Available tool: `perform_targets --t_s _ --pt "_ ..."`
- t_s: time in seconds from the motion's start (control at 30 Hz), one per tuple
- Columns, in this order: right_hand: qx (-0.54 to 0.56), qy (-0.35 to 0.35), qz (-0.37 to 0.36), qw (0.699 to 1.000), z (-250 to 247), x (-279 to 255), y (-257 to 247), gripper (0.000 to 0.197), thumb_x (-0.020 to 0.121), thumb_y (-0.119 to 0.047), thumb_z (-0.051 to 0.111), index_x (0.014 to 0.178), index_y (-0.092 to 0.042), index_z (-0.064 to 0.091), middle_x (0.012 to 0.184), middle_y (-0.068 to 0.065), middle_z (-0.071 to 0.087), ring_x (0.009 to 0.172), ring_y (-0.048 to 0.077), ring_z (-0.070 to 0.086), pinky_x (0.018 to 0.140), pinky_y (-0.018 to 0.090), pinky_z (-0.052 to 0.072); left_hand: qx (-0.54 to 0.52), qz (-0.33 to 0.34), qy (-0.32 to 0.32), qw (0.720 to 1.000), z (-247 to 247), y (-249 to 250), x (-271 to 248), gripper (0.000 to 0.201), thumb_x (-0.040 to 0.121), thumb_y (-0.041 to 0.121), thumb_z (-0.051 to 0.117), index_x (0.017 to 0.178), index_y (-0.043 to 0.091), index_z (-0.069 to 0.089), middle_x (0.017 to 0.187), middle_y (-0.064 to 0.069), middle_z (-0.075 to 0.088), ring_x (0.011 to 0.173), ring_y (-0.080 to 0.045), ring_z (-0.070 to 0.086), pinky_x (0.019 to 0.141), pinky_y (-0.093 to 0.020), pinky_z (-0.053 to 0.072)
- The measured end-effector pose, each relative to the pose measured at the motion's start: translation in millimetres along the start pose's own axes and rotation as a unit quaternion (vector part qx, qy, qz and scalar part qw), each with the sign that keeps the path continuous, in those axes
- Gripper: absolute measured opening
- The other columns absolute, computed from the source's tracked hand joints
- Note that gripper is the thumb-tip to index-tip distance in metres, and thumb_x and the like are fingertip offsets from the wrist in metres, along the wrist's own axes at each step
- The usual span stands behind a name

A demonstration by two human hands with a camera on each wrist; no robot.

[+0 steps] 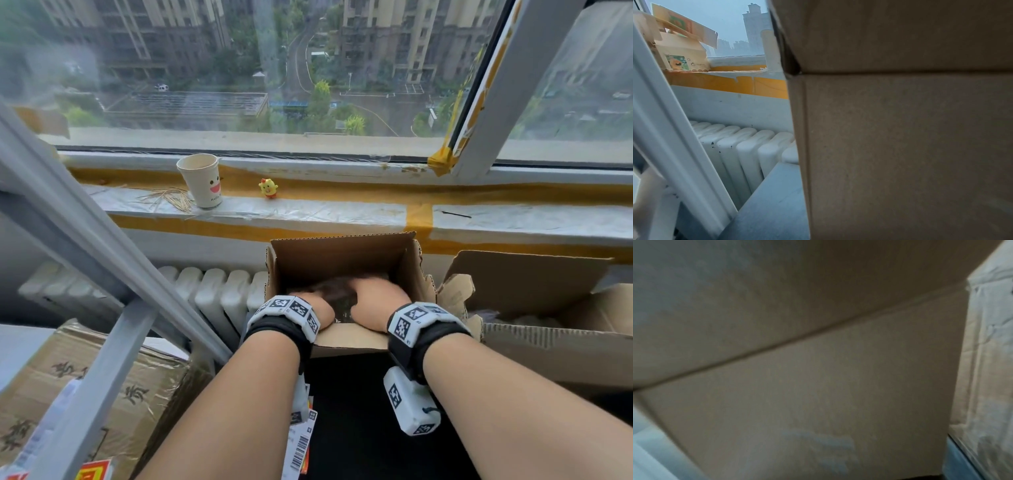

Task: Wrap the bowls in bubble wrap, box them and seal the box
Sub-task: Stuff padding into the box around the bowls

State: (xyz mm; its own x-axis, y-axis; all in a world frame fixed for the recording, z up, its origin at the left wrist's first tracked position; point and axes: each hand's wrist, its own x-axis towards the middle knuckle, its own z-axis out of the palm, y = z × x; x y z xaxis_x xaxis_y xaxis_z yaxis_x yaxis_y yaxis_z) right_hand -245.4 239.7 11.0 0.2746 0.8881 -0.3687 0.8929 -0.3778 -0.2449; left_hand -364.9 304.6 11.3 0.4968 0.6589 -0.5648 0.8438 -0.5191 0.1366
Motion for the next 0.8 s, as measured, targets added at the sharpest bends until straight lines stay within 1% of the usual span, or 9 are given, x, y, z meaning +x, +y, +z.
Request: perform_targets --t_s 0.03,0.07,0.17,0.3,0.47,0.53,0.6,0.7,0.8 --pt "-0.018 0.039 -0.011 0.999 0 -1 0 0.043 0.086 -0.026 0.049 0.129 -0.027 0.057 0.131 0.005 0.056 0.122 0.028 0.050 0.099 0.038 0.043 0.000 -0.001 -0.003 1.000 -2 0 0 0.045 0.099 0.020 0.039 0.142 0.007 0.042 0.144 -0.015 0.046 0.131 -0.031 0.044 0.106 -0.036 0.035" --pt "-0.029 0.040 -0.011 0.999 0 0 0 0.043 0.085 -0.026 0.049 0.127 -0.028 0.059 0.131 0.004 0.056 0.122 0.028 0.049 0.100 0.039 0.042 0.004 -0.003 -0.008 1.000 -4 2 0 0.044 0.100 0.020 0.039 0.142 0.008 0.042 0.143 -0.014 0.046 0.131 -0.030 0.045 0.105 -0.036 0.036" --pt "0.006 -0.046 0.023 0.999 4 5 3 0.044 0.089 -0.031 0.043 0.131 -0.032 0.056 0.136 0.003 0.056 0.120 0.027 0.054 0.098 0.037 0.046 0.031 -0.012 -0.018 0.999 -10 8 -3 0.048 0.100 0.025 0.040 0.146 0.013 0.038 0.145 -0.012 0.043 0.131 -0.029 0.044 0.103 -0.036 0.037" --pt "0.022 -0.095 0.026 0.995 5 8 4 0.048 0.097 -0.035 0.035 0.143 -0.023 0.045 0.144 0.009 0.048 0.126 0.029 0.049 0.104 0.037 0.041 0.045 0.033 0.081 0.995 -12 3 -7 0.046 0.090 0.026 0.048 0.135 0.022 0.050 0.135 -0.009 0.044 0.127 -0.029 0.039 0.101 -0.041 0.040" --pt "0.031 -0.024 0.029 0.999 4 3 6 0.046 0.092 -0.027 0.042 0.137 -0.027 0.051 0.144 0.004 0.049 0.128 0.027 0.048 0.105 0.039 0.042 0.036 0.000 -0.002 0.999 -8 5 -7 0.046 0.098 0.020 0.040 0.143 0.012 0.041 0.143 -0.012 0.046 0.130 -0.029 0.045 0.105 -0.035 0.038" --pt "0.041 -0.040 0.024 0.998 3 0 6 0.049 0.093 -0.025 0.040 0.142 -0.029 0.047 0.148 0.004 0.044 0.133 0.026 0.044 0.108 0.038 0.040 0.042 -0.012 -0.014 0.999 -10 10 -8 0.045 0.100 0.020 0.038 0.145 0.012 0.038 0.145 -0.012 0.045 0.130 -0.028 0.046 0.103 -0.033 0.037" --pt "0.051 -0.046 0.016 0.998 1 -3 8 0.049 0.095 -0.024 0.038 0.143 -0.027 0.046 0.149 0.005 0.044 0.134 0.026 0.043 0.110 0.037 0.038 0.043 -0.021 -0.012 0.999 -14 12 -11 0.045 0.101 0.020 0.039 0.146 0.013 0.037 0.144 -0.011 0.046 0.129 -0.026 0.047 0.101 -0.030 0.038" --pt "0.058 -0.013 0.008 0.998 -5 -9 10 0.046 0.094 -0.022 0.036 0.138 -0.025 0.052 0.142 0.007 0.050 0.129 0.028 0.047 0.107 0.039 0.039 0.024 -0.009 0.002 1.000 -17 11 -15 0.043 0.100 0.026 0.042 0.141 0.013 0.043 0.138 -0.011 0.052 0.124 -0.027 0.051 0.099 -0.033 0.041" --pt "0.058 0.004 -0.002 0.998 -13 -22 9 0.044 0.094 -0.022 0.036 0.134 -0.025 0.054 0.135 0.009 0.052 0.122 0.029 0.050 0.103 0.041 0.042 -0.005 0.011 0.048 0.999 -18 10 -22 0.044 0.098 0.033 0.042 0.139 0.020 0.044 0.136 -0.010 0.053 0.121 -0.028 0.052 0.098 -0.035 0.043"
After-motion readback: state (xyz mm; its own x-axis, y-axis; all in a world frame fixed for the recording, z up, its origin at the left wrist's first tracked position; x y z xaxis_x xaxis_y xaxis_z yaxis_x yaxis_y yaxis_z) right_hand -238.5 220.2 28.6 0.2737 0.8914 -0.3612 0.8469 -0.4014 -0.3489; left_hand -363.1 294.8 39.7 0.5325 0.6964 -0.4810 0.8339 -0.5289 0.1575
